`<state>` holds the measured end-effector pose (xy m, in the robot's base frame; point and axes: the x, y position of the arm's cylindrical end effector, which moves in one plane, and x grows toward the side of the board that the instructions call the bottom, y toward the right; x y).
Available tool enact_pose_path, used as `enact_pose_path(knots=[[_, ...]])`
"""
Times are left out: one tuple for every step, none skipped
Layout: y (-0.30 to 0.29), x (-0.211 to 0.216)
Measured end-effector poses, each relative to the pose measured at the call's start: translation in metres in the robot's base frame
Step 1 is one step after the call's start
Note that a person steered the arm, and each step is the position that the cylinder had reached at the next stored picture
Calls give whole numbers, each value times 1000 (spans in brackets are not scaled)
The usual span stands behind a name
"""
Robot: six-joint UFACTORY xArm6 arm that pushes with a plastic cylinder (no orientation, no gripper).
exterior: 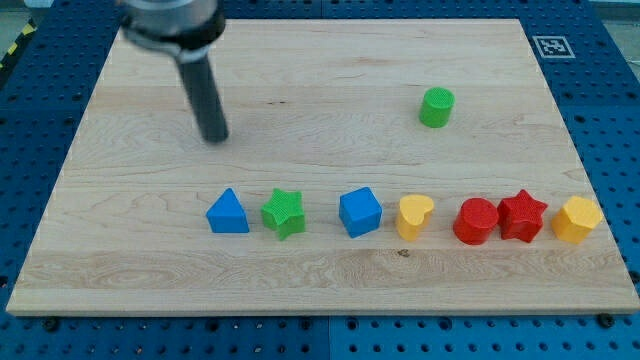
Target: Move the green circle closer to the blue triangle
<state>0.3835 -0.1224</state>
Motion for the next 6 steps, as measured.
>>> enact_pose_path(knots=[[60, -73], [167, -107], [286, -92], [366, -52], [373, -17], [356, 5]])
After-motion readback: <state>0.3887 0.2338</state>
